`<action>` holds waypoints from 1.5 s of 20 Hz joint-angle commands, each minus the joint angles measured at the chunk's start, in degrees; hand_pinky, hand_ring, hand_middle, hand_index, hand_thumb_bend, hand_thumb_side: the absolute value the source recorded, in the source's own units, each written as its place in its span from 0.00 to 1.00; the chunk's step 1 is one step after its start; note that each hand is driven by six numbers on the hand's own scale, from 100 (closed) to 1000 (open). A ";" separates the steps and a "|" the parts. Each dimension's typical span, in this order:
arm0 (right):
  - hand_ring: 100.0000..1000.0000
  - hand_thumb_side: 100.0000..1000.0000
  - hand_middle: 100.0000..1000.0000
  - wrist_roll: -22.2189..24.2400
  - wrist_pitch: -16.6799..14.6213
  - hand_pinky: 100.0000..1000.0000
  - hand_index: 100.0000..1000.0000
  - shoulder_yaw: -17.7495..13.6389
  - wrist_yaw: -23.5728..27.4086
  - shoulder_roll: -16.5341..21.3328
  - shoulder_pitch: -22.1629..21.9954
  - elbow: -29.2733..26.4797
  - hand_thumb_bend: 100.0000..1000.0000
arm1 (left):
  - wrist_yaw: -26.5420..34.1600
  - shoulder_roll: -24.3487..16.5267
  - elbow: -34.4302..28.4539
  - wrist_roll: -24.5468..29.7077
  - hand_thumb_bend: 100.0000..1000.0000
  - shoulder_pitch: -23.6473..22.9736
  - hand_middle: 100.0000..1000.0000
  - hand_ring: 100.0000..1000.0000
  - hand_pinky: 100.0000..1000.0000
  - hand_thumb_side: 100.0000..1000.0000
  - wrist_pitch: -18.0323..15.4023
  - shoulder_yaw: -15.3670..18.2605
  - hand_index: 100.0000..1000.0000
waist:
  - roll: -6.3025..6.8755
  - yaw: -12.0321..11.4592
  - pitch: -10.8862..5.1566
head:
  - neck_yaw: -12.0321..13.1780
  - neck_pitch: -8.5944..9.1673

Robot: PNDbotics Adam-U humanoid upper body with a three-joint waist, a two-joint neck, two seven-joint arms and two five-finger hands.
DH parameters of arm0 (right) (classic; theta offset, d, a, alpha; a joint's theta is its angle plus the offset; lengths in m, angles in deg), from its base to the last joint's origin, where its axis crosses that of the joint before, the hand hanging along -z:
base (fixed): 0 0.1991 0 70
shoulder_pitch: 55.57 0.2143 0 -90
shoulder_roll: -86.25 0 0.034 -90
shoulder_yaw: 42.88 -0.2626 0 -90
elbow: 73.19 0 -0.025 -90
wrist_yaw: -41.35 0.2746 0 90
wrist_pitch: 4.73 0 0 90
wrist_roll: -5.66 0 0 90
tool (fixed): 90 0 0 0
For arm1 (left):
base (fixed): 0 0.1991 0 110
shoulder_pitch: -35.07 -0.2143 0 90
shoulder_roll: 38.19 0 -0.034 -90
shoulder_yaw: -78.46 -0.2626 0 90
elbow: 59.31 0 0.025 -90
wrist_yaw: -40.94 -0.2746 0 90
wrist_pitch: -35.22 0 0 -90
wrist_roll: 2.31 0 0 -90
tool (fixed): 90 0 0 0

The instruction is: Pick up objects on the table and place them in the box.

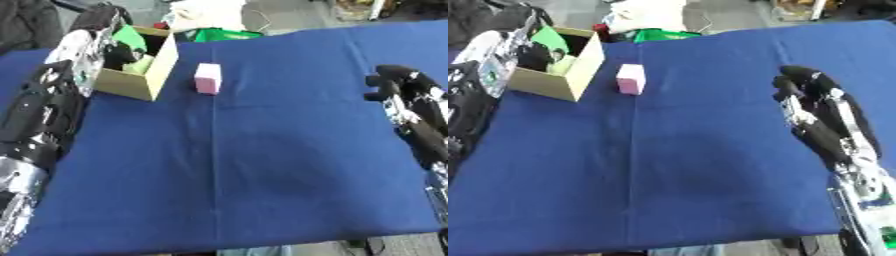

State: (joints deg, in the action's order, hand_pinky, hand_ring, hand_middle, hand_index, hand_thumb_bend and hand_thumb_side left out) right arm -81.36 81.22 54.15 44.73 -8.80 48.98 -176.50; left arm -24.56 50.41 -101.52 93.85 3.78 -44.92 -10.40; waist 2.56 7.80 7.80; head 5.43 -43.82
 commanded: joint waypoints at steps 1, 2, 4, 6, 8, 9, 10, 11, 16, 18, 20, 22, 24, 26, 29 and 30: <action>0.82 0.37 0.59 0.02 -0.16 0.71 0.77 -0.39 -0.08 0.69 0.41 -0.58 0.00 | -0.98 -0.80 1.07 -1.50 0.43 1.70 0.54 0.50 0.58 0.14 0.96 0.79 0.76 | -0.11 0.09 -0.66 | -0.01 -0.30; 0.82 0.37 0.59 0.03 -0.16 0.71 0.77 -0.39 -0.09 0.69 0.42 -0.58 0.00 | -1.64 -0.78 1.33 -1.73 0.47 1.70 0.56 0.52 0.59 0.17 1.16 0.74 0.77 | -0.12 0.12 -0.62 | -0.02 -0.30; 0.82 0.37 0.59 0.04 -0.17 0.71 0.77 -0.38 -0.10 0.68 0.45 -0.58 0.00 | -2.59 -0.64 1.31 -2.22 0.59 1.80 0.62 0.57 0.61 0.26 1.45 0.92 0.79 | -0.14 0.15 -0.58 | 0.00 -0.30; 0.82 0.37 0.59 0.06 -0.17 0.71 0.77 -0.38 -0.11 0.68 0.44 -0.58 0.00 | -2.86 -0.57 0.44 -2.79 0.65 1.96 0.65 0.59 0.62 0.31 1.42 0.99 0.81 | -0.16 0.18 -0.55 | -0.02 -0.30; 0.82 0.37 0.59 0.06 -0.17 0.71 0.77 -0.39 -0.11 0.66 0.45 -0.57 0.00 | -2.46 -0.47 -1.28 -3.03 0.67 2.13 0.66 0.60 0.63 0.33 0.93 0.95 0.81 | -0.18 0.17 -0.53 | -0.03 -0.30; 0.82 0.37 0.59 0.07 -0.17 0.71 0.77 -0.38 -0.11 0.66 0.47 -0.57 0.00 | -2.07 -0.47 -2.48 -2.99 0.66 2.30 0.66 0.60 0.63 0.33 0.59 0.90 0.81 | -0.20 0.18 -0.53 | -0.03 -0.30; 0.82 0.37 0.59 0.10 -0.18 0.71 0.77 -0.35 -0.11 0.66 0.49 -0.57 0.00 | -1.98 -0.58 -3.98 -2.90 0.66 2.49 0.66 0.60 0.63 0.33 0.21 0.69 0.81 | -0.22 0.19 -0.53 | -0.02 -0.30; 0.82 0.37 0.59 0.12 -0.18 0.71 0.77 -0.34 -0.11 0.67 0.49 -0.57 0.00 | -1.51 -0.65 -5.57 -2.55 0.63 2.75 0.65 0.60 0.62 0.31 -0.29 0.57 0.80 | -0.24 0.22 -0.54 | 0.00 -0.30; 0.82 0.37 0.59 0.26 -0.16 0.71 0.77 -0.20 -0.13 0.74 0.49 -0.48 0.00 | 2.24 -0.98 -11.51 2.57 0.59 4.82 0.61 0.59 0.62 0.31 -3.95 -0.69 0.79 | -0.17 0.51 -0.57 | 0.18 -0.30; 0.82 0.37 0.59 0.39 -0.18 0.71 0.77 -0.09 -0.10 0.72 0.59 -0.48 0.00 | 2.85 -0.58 -11.45 5.58 0.58 5.67 0.61 0.59 0.63 0.31 -5.87 -1.36 0.79 | -0.10 0.79 -0.57 | 0.36 -0.30; 0.82 0.37 0.59 0.49 -0.18 0.71 0.77 0.00 -0.05 0.77 0.65 -0.49 0.00 | 3.46 0.08 -10.33 8.45 0.56 6.38 0.61 0.59 0.64 0.29 -8.31 -1.83 0.79 | -0.05 1.18 -0.53 | 0.49 -0.30; 0.82 0.37 0.59 0.60 -0.18 0.71 0.77 0.11 -0.02 0.83 0.75 -0.52 0.00 | 3.74 0.89 -8.40 10.74 0.54 7.06 0.61 0.60 0.65 0.27 -10.56 -1.94 0.78 | 0.05 1.70 -0.43 | 0.70 -0.30; 0.82 0.37 0.59 0.76 -0.18 0.71 0.77 0.27 0.02 0.84 0.92 -0.54 0.00 | 3.95 1.93 -6.01 12.11 0.52 7.73 0.61 0.60 0.65 0.25 -12.43 -1.56 0.79 | 0.22 2.33 -0.28 | 0.94 -0.30; 0.82 0.37 0.59 0.94 -0.16 0.71 0.77 0.43 0.02 0.85 1.04 -0.53 0.00 | 4.18 2.95 -3.59 12.76 0.50 8.30 0.62 0.61 0.66 0.24 -14.38 -1.23 0.79 | 0.42 3.00 -0.11 | 1.12 -0.30; 0.82 0.37 0.59 1.09 -0.14 0.71 0.77 0.55 -0.01 0.90 1.20 -0.50 0.00 | 3.78 4.08 -0.79 13.47 0.49 8.64 0.63 0.61 0.68 0.22 -17.09 -1.23 0.79 | 0.76 3.95 0.16 | 1.35 -0.30; 0.82 0.37 0.59 1.14 -0.14 0.71 0.77 0.60 -0.03 0.90 1.26 -0.49 0.00 | 3.34 4.46 0.00 13.85 0.48 8.64 0.63 0.61 0.69 0.21 -17.73 -1.24 0.79 | 0.87 4.22 0.24 | 1.40 -0.30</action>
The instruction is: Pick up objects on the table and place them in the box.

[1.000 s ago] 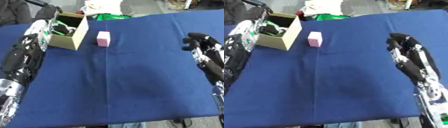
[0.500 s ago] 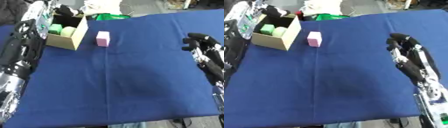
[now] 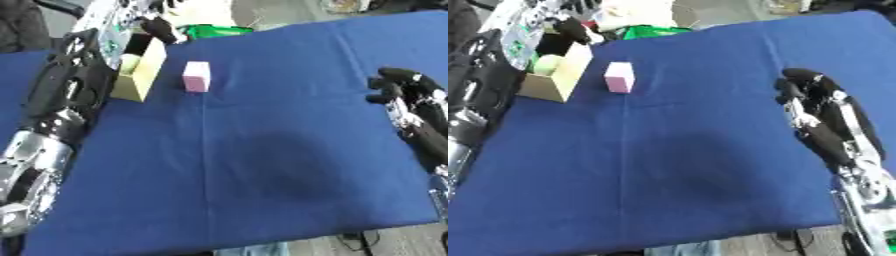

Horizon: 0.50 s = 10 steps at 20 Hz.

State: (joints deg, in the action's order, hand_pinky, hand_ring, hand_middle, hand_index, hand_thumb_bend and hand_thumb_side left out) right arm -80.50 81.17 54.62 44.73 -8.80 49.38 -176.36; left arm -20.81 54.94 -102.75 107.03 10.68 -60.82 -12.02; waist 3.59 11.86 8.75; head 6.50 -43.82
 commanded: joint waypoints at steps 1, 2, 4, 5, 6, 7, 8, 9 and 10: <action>0.82 0.37 0.59 0.32 -0.09 0.71 0.77 0.15 -0.04 0.87 0.90 -0.62 0.00 | -0.87 0.28 1.94 1.04 0.48 1.69 0.63 0.62 0.69 0.21 -2.33 0.44 0.79 | -0.06 0.38 -0.64 | 0.35 -0.30; 0.82 0.37 0.59 0.35 -0.09 0.71 0.77 0.17 -0.05 0.84 0.94 -0.60 0.00 | -1.30 0.59 2.55 1.39 0.48 1.62 0.63 0.62 0.69 0.20 -2.70 0.51 0.79 | 0.03 0.59 -0.59 | 0.34 -0.30; 0.82 0.37 0.59 0.38 -0.08 0.71 0.77 0.20 -0.09 0.83 0.97 -0.55 0.00 | -2.19 1.09 3.50 2.08 0.47 1.49 0.63 0.62 0.69 0.19 -3.21 0.62 0.79 | 0.19 0.93 -0.51 | 0.32 -0.30; 0.82 0.37 0.59 0.39 -0.08 0.71 0.77 0.20 -0.10 0.81 0.98 -0.53 0.00 | -2.62 1.28 3.82 2.31 0.46 1.44 0.63 0.62 0.69 0.18 -3.35 0.69 0.79 | 0.24 1.04 -0.48 | 0.32 -0.30; 0.82 0.37 0.59 0.39 -0.08 0.71 0.77 0.20 -0.12 0.80 0.98 -0.52 0.00 | -2.92 1.47 4.09 2.45 0.46 1.36 0.63 0.62 0.69 0.18 -3.43 0.80 0.79 | 0.29 1.13 -0.45 | 0.31 -0.30; 0.82 0.37 0.59 0.40 -0.08 0.71 0.77 0.20 -0.13 0.79 0.97 -0.50 0.00 | -3.21 1.60 4.32 2.50 0.45 1.30 0.63 0.61 0.69 0.17 -3.47 0.87 0.79 | 0.33 1.20 -0.42 | 0.31 -0.30; 0.82 0.37 0.59 0.40 -0.08 0.71 0.77 0.20 -0.15 0.79 0.96 -0.48 0.00 | -3.52 1.72 4.50 2.44 0.45 1.20 0.63 0.61 0.69 0.17 -3.47 0.93 0.79 | 0.37 1.29 -0.37 | 0.29 -0.30; 0.82 0.37 0.59 0.41 -0.08 0.71 0.77 0.20 -0.17 0.78 0.94 -0.46 0.00 | -3.80 1.82 4.66 2.34 0.45 1.12 0.63 0.61 0.70 0.16 -3.46 0.98 0.79 | 0.40 1.35 -0.33 | 0.28 -0.30; 0.82 0.37 0.59 0.39 -0.09 0.71 0.77 0.18 -0.19 0.78 0.95 -0.45 0.00 | -4.16 1.88 4.82 2.18 0.45 1.01 0.63 0.61 0.70 0.16 -3.36 1.01 0.79 | 0.42 1.43 -0.28 | 0.26 -0.30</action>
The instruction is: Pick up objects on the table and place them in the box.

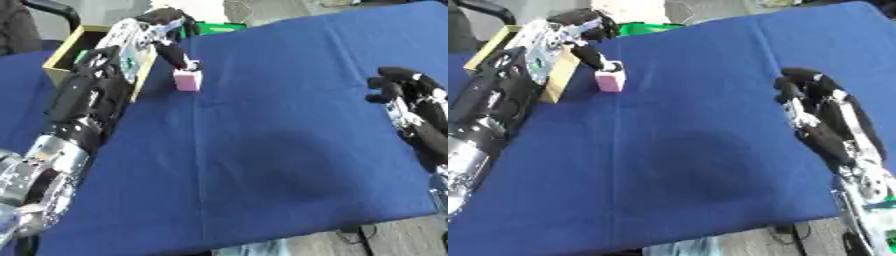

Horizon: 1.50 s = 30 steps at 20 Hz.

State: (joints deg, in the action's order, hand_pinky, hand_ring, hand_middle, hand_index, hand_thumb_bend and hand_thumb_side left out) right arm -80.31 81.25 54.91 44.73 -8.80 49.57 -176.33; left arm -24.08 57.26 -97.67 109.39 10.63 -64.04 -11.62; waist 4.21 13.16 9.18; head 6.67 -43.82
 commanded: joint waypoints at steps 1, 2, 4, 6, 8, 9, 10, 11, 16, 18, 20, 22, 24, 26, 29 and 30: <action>0.82 0.37 0.59 0.19 -0.17 0.71 0.77 -0.11 -0.20 0.77 0.78 -0.47 0.00 | -1.27 -0.38 -0.12 -0.41 0.44 0.94 0.63 0.61 0.70 0.15 0.02 0.66 0.78 | -0.18 0.19 -0.67 | 0.09 -0.30; 0.82 0.38 0.59 0.19 -0.17 0.71 0.77 -0.12 -0.21 0.77 0.78 -0.46 0.00 | -1.69 -0.34 0.04 -0.72 0.43 0.83 0.63 0.61 0.70 0.14 0.27 0.73 0.78 | -0.15 0.24 -0.62 | 0.09 -0.30; 0.82 0.38 0.59 0.20 -0.18 0.71 0.77 -0.12 -0.23 0.76 0.79 -0.45 0.00 | -2.35 -0.24 0.43 -1.25 0.43 0.66 0.63 0.62 0.70 0.12 0.58 0.85 0.79 | -0.10 0.29 -0.53 | 0.05 -0.30; 0.82 0.38 0.59 0.21 -0.18 0.71 0.77 -0.12 -0.25 0.75 0.80 -0.43 0.00 | -2.73 -0.23 0.82 -1.47 0.42 0.56 0.63 0.62 0.70 0.10 0.67 0.99 0.79 | -0.06 0.31 -0.45 | 0.01 -0.30; 0.82 0.38 0.59 0.23 -0.20 0.71 0.77 -0.12 -0.27 0.74 0.84 -0.43 0.00 | -3.04 -0.23 1.12 -1.76 0.40 0.47 0.63 0.62 0.70 0.07 0.83 1.15 0.79 | -0.03 0.36 -0.36 | 0.04 -0.30; 0.82 0.38 0.59 0.23 -0.20 0.71 0.77 -0.13 -0.28 0.75 0.84 -0.42 0.00 | -3.17 -0.24 1.27 -1.85 0.40 0.43 0.63 0.62 0.70 0.07 0.89 1.21 0.79 | -0.01 0.38 -0.31 | 0.04 -0.30; 0.82 0.38 0.59 0.22 -0.20 0.71 0.77 -0.15 -0.30 0.75 0.82 -0.40 0.00 | -3.28 -0.26 1.42 -1.90 0.39 0.36 0.63 0.62 0.70 0.06 0.93 1.26 0.79 | 0.01 0.39 -0.26 | 0.04 -0.30; 0.82 0.38 0.59 0.22 -0.19 0.71 0.77 -0.16 -0.32 0.76 0.81 -0.39 0.00 | -3.37 -0.27 1.56 -1.95 0.39 0.30 0.63 0.62 0.70 0.06 0.97 1.30 0.79 | 0.03 0.41 -0.23 | 0.03 -0.30; 0.82 0.38 0.59 0.22 -0.22 0.71 0.77 -0.21 -0.37 0.76 0.87 -0.40 0.00 | -3.19 -0.33 2.24 -2.01 0.39 -0.06 0.64 0.63 0.70 0.08 1.08 1.60 0.80 | 0.06 0.51 -0.11 | -0.10 -0.30; 0.82 0.38 0.59 0.17 -0.22 0.71 0.77 -0.28 -0.39 0.78 0.85 -0.39 0.00 | -2.30 -0.56 2.05 -1.38 0.41 0.06 0.64 0.63 0.70 0.09 0.80 1.80 0.80 | 0.05 0.53 -0.14 | -0.12 -0.30; 0.82 0.38 0.59 0.16 -0.22 0.71 0.77 -0.28 -0.38 0.76 0.83 -0.37 0.00 | -1.56 -0.96 1.18 -0.78 0.44 0.27 0.66 0.64 0.71 0.11 0.49 1.75 0.81 | 0.03 0.49 -0.21 | -0.21 -0.30; 0.82 0.38 0.59 0.18 -0.22 0.71 0.77 -0.29 -0.38 0.76 0.77 -0.35 0.00 | -1.21 -1.47 0.07 0.02 0.47 0.59 0.67 0.65 0.71 0.13 0.18 1.61 0.82 | -0.02 0.38 -0.32 | -0.22 -0.30; 0.82 0.38 0.59 0.16 -0.22 0.71 0.77 -0.31 -0.38 0.78 0.72 -0.32 0.00 | -1.28 -1.97 -0.84 0.88 0.52 0.84 0.67 0.65 0.72 0.14 0.16 1.59 0.82 | -0.04 0.27 -0.43 | -0.19 -0.30; 0.82 0.38 0.59 0.19 -0.22 0.71 0.77 -0.30 -0.37 0.77 0.70 -0.30 0.00 | -1.73 -2.32 -1.14 1.80 0.55 0.93 0.67 0.65 0.73 0.14 0.25 1.67 0.82 | -0.04 0.19 -0.52 | -0.22 -0.30; 0.82 0.38 0.59 0.19 -0.23 0.71 0.77 -0.32 -0.36 0.77 0.68 -0.28 0.00 | -2.65 -2.53 -0.65 2.79 0.54 0.79 0.67 0.66 0.73 0.12 0.61 1.95 0.82 | -0.04 0.18 -0.58 | -0.29 -0.30; 0.82 0.38 0.59 0.19 -0.23 0.71 0.77 -0.33 -0.36 0.78 0.67 -0.28 0.00 | -2.92 -2.54 -0.43 2.91 0.54 0.74 0.67 0.65 0.73 0.11 0.72 2.07 0.82 | -0.05 0.19 -0.57 | -0.31 -0.30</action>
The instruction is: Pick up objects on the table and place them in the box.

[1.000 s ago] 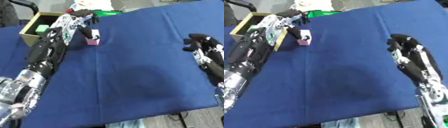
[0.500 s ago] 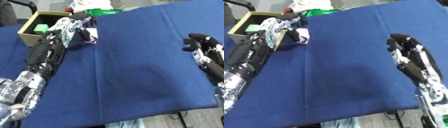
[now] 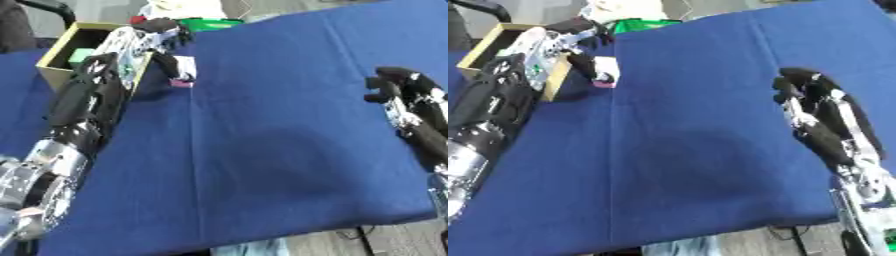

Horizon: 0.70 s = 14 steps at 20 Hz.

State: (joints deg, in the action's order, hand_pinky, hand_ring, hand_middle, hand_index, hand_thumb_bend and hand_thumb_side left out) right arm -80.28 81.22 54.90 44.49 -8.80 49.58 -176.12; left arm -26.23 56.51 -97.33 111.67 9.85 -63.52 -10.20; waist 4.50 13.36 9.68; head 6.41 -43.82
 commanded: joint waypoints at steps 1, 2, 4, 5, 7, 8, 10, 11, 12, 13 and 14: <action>0.82 0.38 0.59 0.16 -0.21 0.71 0.77 -0.33 -0.12 0.79 0.66 -0.50 0.00 | -1.04 -1.78 -0.51 0.58 0.53 1.43 0.67 0.65 0.73 0.11 0.40 0.82 0.82 | -0.32 0.02 -1.05 | -0.06 -0.30; 0.82 0.38 0.59 0.16 -0.21 0.71 0.77 -0.34 -0.13 0.79 0.66 -0.49 0.00 | -1.28 -1.75 -0.27 0.36 0.52 1.33 0.67 0.65 0.73 0.10 0.61 0.94 0.82 | -0.30 0.04 -1.02 | -0.07 -0.30; 0.82 0.38 0.59 0.15 -0.21 0.71 0.77 -0.35 -0.14 0.78 0.66 -0.47 0.00 | -1.69 -1.63 0.26 -0.10 0.51 1.09 0.67 0.65 0.73 0.10 0.83 0.98 0.82 | -0.23 0.07 -0.93 | -0.15 -0.30; 0.82 0.38 0.59 0.16 -0.21 0.71 0.77 -0.36 -0.16 0.78 0.67 -0.46 0.00 | -1.84 -1.56 0.52 -0.23 0.51 0.98 0.67 0.65 0.73 0.09 0.83 0.96 0.82 | -0.20 0.09 -0.86 | -0.21 -0.30; 0.82 0.38 0.59 0.16 -0.21 0.71 0.77 -0.36 -0.19 0.78 0.70 -0.45 0.00 | -2.17 -1.38 0.95 -0.55 0.49 0.81 0.66 0.65 0.73 0.09 0.92 0.96 0.81 | -0.13 0.15 -0.73 | -0.21 -0.30; 0.82 0.38 0.59 0.16 -0.21 0.71 0.77 -0.36 -0.20 0.78 0.72 -0.45 0.00 | -2.30 -1.28 1.14 -0.74 0.48 0.74 0.66 0.64 0.73 0.08 0.99 0.98 0.81 | -0.11 0.17 -0.69 | -0.19 -0.30; 0.82 0.38 0.59 0.16 -0.22 0.71 0.77 -0.37 -0.22 0.77 0.75 -0.44 0.00 | -2.74 -1.05 1.48 -1.34 0.46 0.54 0.65 0.64 0.72 0.07 1.39 0.96 0.81 | -0.04 0.23 -0.55 | -0.24 -0.30; 0.82 0.38 0.59 0.17 -0.22 0.71 0.77 -0.36 -0.24 0.76 0.77 -0.43 0.00 | -2.99 -0.90 1.65 -1.79 0.45 0.41 0.65 0.64 0.72 0.07 1.69 0.96 0.81 | -0.02 0.27 -0.48 | -0.27 -0.30; 0.82 0.38 0.59 0.20 -0.22 0.71 0.77 -0.36 -0.25 0.75 0.78 -0.43 0.00 | -3.25 -0.74 1.83 -2.33 0.44 0.30 0.65 0.63 0.72 0.06 2.04 0.97 0.81 | 0.00 0.31 -0.42 | -0.26 -0.30; 0.82 0.38 0.59 0.21 -0.23 0.71 0.77 -0.36 -0.27 0.75 0.79 -0.42 0.00 | -3.47 -0.57 1.99 -2.94 0.43 0.18 0.65 0.63 0.72 0.06 2.34 0.97 0.81 | 0.00 0.36 -0.35 | -0.25 -0.30; 0.82 0.38 0.59 0.21 -0.23 0.71 0.77 -0.37 -0.29 0.75 0.80 -0.42 0.00 | -3.63 -0.42 2.14 -3.53 0.42 0.07 0.64 0.62 0.71 0.05 2.59 0.96 0.81 | 0.01 0.40 -0.30 | -0.24 -0.30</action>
State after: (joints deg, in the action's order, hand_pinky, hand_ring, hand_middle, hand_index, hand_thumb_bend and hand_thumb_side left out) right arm -80.21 81.15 54.89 44.44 -8.80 49.58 -175.98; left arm -29.38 56.70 -94.72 108.95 8.97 -61.21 -9.57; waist 4.83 13.71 10.18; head 6.32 -43.82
